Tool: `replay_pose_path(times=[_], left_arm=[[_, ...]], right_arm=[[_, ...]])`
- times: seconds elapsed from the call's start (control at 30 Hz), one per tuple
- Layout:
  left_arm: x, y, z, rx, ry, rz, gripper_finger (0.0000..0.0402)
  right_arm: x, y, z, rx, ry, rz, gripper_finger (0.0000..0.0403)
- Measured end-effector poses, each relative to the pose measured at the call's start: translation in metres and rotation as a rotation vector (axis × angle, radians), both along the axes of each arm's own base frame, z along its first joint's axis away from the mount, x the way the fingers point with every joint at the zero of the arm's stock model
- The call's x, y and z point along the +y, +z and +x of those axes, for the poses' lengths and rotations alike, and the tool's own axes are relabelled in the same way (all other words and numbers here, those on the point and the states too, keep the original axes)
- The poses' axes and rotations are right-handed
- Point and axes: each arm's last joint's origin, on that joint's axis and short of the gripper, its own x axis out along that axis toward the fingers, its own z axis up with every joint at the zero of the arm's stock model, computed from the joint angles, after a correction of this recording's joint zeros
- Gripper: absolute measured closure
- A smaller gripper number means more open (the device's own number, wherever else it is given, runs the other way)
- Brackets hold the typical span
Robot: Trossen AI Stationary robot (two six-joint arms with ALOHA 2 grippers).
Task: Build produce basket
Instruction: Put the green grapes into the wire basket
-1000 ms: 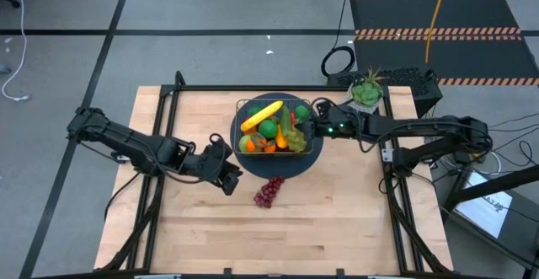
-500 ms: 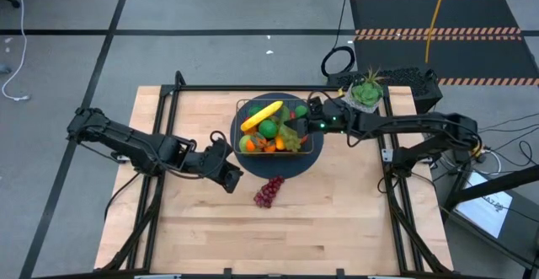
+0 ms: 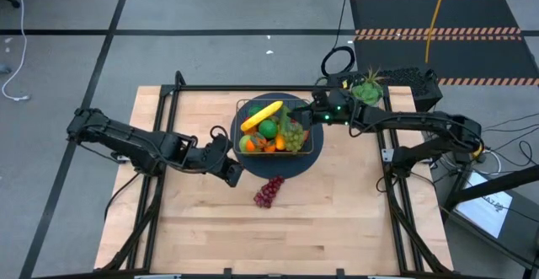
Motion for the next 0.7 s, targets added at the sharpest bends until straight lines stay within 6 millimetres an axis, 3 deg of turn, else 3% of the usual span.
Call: replay_pose_path(times=[0.13, 0.3, 0.43, 0.7], left_arm=[[0.001, 0.000, 0.000, 0.005, -0.012, 0.017, 0.0295], [0.000, -0.001, -0.001, 0.012, -0.024, 0.026, 0.0295], [-0.001, -0.001, -0.001, 0.014, -0.027, 0.027, 0.0295], [-0.001, -0.001, -0.002, 0.021, -0.001, 0.010, 0.0295]], right_arm=[[-0.003, 0.010, -0.012, -0.021, 0.069, 0.018, 0.0164], [0.007, 0.017, -0.017, -0.059, 0.341, 0.089, 0.0187], [0.016, 0.010, -0.017, -0.006, 0.455, 0.128, 0.0238], [0.007, -0.016, -0.012, 0.165, 0.345, 0.051, 0.0356]])
